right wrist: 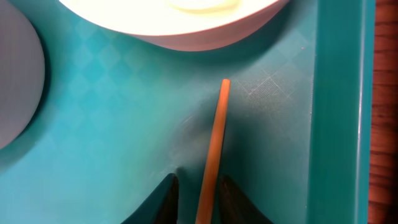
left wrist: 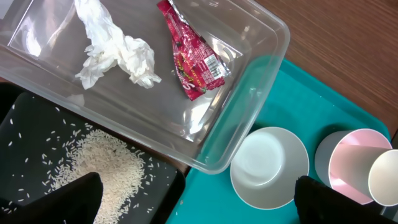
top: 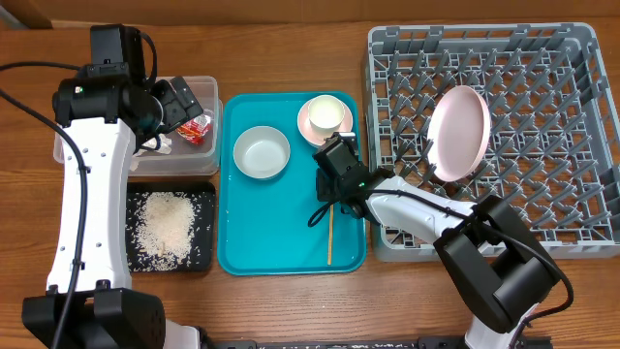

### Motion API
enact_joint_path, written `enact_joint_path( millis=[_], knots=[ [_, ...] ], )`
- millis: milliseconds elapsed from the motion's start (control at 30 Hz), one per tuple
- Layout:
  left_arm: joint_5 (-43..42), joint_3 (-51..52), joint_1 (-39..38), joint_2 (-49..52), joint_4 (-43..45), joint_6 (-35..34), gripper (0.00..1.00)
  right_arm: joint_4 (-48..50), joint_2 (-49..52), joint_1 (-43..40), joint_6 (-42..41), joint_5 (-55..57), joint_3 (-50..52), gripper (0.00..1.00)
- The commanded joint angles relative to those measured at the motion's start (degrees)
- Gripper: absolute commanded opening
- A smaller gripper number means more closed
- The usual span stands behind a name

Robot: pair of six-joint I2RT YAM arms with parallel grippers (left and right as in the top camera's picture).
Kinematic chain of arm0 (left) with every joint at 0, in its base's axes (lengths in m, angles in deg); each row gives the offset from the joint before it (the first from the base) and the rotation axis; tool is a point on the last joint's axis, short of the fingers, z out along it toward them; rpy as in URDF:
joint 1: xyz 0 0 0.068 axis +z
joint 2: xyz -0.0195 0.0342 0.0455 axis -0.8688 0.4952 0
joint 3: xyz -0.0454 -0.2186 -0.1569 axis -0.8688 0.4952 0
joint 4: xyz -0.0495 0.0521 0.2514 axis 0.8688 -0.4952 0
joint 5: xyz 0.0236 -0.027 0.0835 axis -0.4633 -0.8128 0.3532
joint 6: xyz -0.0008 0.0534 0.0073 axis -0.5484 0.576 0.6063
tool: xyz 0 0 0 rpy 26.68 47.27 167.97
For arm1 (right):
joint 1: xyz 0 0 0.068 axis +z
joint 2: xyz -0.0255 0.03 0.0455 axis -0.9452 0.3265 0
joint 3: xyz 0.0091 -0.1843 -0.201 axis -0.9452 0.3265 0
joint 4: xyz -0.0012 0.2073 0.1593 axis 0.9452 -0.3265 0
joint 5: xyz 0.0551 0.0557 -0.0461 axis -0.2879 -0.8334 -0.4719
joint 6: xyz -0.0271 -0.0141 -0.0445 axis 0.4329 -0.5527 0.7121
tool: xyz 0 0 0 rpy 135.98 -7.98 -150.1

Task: Sort waste into correct bins and load items into the dishwasher

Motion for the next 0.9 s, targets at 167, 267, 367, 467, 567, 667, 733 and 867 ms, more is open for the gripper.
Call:
enact_joint_path(
  millis=[167,267,367,467,567,667,733,867],
  knots=[
    [0.55,-0.46,-0.37,-0.26,0.0,1.27,1.0,-0.33,1.62,0.04,-0.28,-0.09,0.35,0.18],
    [0.55,-0.46,-0.37,-0.26,0.0,1.27,1.0,-0.33,1.62,0.04,-0.28,-0.09,0.35,0.17],
    [0.55,-0.46,-0.37,-0.26,0.0,1.27,1.0,-0.33,1.62,0.04,-0.28,-0.09,0.35,0.14],
    [0.55,-0.46,-0.37,-0.26,0.0,1.27,1.0,-0.33,1.6,0.04,-0.28,-0.09,0.35,0.12],
    [0.55,-0.46,-0.37,-0.26,0.0,1.27,1.0,-0.35,1.6,0.04,-0.26,-0.09,0.33,0.12],
    [0.55,-0.46,-0.37,-0.26,0.0,1.27,1.0,-0.35,1.6,0.04,-0.28,-0.09,0.33,0.11],
    [0.55,-0.46,-0.37,-0.26,0.0,1.27,1.0,-0.33,1.6,0.04,-0.28,-0.09,0.33,0.11],
    [0.55,-0.46,-0.37,-0.26,0.0,1.27,1.0,-0.35,1.6,0.04,-0.28,-0.09,0.33,0.05]
  ],
)
